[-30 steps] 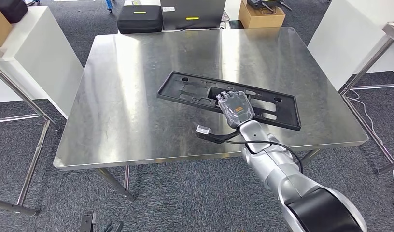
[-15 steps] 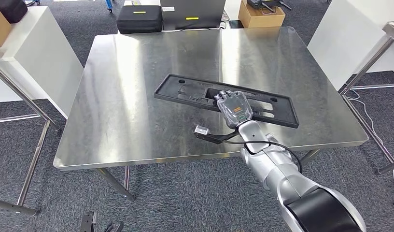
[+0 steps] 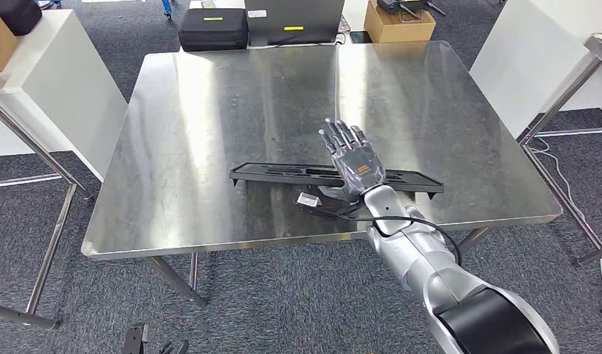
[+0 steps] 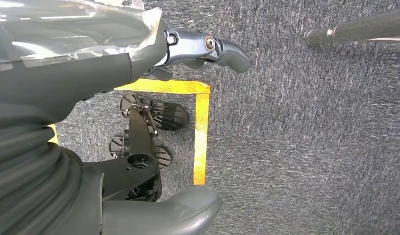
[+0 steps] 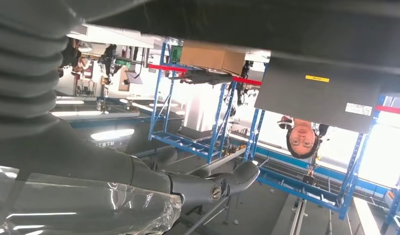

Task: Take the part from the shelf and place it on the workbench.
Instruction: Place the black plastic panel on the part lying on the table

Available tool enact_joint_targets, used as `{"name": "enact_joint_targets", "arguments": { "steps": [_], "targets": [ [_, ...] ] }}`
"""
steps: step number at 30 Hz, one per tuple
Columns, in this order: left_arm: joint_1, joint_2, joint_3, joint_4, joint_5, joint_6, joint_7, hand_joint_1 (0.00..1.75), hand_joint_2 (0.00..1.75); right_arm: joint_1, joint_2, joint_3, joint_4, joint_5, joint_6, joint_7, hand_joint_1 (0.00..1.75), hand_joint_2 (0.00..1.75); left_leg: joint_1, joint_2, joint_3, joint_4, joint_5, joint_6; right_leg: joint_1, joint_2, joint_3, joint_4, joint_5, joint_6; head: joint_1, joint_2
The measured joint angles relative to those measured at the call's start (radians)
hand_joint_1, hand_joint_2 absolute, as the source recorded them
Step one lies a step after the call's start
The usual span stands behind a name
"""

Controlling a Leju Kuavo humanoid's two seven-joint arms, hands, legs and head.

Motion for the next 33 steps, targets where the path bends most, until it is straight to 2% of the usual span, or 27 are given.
{"name": "enact_joint_targets", "arguments": {
  "steps": [12, 17, 21, 26, 29, 31, 33],
  "targets": [
    [0.006, 0.002, 0.005, 0.001, 0.007, 0.003, 0.0, 0.0, 1.75, 0.0, -0.003, -0.001, 0.0, 0.0, 0.001, -0.001, 0.0, 0.0, 0.0, 0.0, 0.0, 0.0, 0.0, 0.0, 0.0, 0.0, 0.0, 0.0, 0.0, 0.0, 0.0, 0.0],
    [0.013, 0.005, 0.017, 0.002, 0.017, 0.003, -0.002, 0.0, 1.75, -0.01, -0.029, -0.001, 0.0, 0.0, -0.001, 0.076, 0.0, 0.0, 0.0, 0.0, 0.0, 0.0, 0.0, 0.0, 0.0, 0.0, 0.0, 0.0, 0.0, 0.0, 0.0, 0.0],
    [0.027, 0.01, 0.034, 0.002, 0.029, -0.001, -0.016, 0.0, 1.75, -0.042, -0.104, -0.002, 0.0, -0.002, 0.001, 0.17, 0.0, 0.0, -0.001, -0.004, 0.0, 0.0, 0.0, 0.0, -0.002, -0.004, 0.001, 0.0, 0.0, 0.0, 0.0, 0.0],
    [0.044, 0.019, 0.049, 0.002, 0.035, -0.001, -0.023, 0.0, 1.75, -0.07, -0.192, -0.016, 0.0, -0.005, 0.001, 0.183, 0.0, 0.0, -0.004, -0.001, 0.0, 0.0, 0.0, 0.0, -0.002, -0.002, 0.001, 0.0, 0.0, 0.001, 0.0, 0.0],
    [0.044, 0.023, 0.054, 0.002, 0.035, -0.001, -0.024, 0.0, 1.75, -0.072, -0.227, -0.02, 0.0, -0.001, 0.003, 0.237, 0.0, 0.0, -0.004, -0.002, 0.0, 0.001, 0.0, 0.001, -0.003, -0.003, 0.0, 0.0, 0.0, 0.001, -0.001, 0.0],
    [0.048, 0.024, 0.058, 0.003, 0.036, -0.001, -0.024, 0.0, 1.75, -0.078, -0.269, -0.032, 0.0, -0.002, 0.003, 0.277, 0.0, 0.0, -0.003, -0.007, 0.0, 0.001, 0.0, 0.001, -0.003, -0.007, -0.001, 0.0, 0.0, 0.001, -0.001, 0.0],
    [0.057, 0.025, 0.061, 0.003, 0.035, -0.002, -0.025, 0.0, 1.75, -0.089, -0.325, -0.062, 0.0, -0.003, 0.001, 0.274, 0.0, 0.0, -0.003, -0.011, -0.002, 0.001, 0.001, 0.002, -0.003, -0.011, 0.0, -0.001, 0.0, 0.001, 0.0, 0.0]
  ]
}}
